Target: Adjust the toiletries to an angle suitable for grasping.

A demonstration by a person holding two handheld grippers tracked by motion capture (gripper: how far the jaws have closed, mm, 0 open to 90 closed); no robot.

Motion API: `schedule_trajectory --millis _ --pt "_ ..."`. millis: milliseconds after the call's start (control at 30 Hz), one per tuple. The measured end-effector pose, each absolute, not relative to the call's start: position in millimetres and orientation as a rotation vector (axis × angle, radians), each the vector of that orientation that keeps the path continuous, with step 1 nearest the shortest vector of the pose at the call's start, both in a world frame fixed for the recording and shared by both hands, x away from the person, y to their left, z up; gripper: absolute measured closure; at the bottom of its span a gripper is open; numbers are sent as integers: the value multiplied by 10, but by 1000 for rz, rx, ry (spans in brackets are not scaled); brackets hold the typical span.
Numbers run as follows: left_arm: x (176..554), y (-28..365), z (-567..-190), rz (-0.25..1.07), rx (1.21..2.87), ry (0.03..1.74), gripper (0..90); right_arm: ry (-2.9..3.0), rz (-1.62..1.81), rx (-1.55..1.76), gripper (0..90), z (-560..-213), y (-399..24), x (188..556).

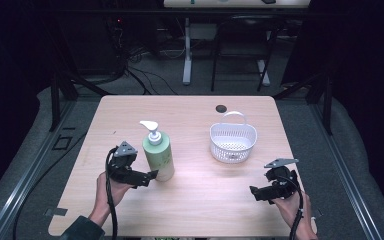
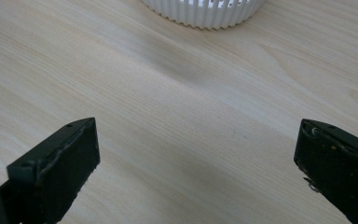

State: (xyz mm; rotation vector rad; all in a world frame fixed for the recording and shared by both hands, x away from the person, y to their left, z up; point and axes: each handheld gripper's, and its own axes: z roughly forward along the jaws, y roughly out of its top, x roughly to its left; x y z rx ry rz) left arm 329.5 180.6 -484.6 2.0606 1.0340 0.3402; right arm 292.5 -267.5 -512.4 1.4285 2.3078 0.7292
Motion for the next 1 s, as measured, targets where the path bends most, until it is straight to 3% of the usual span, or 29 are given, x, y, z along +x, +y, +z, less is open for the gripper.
schedule_trajectory --millis 533,767,1000 --pt "3433 1600 -4755 405 1984 1056 5 2311 728 1429 0 -5120 -2662 2934" --pt "3486 1549 -4772 417 1951 1036 96 2313 725 1437 0 -5132 -2670 2941" --pt "3527 1507 -4823 410 1923 1071 98 2321 724 1437 0 -5135 -2667 2943"
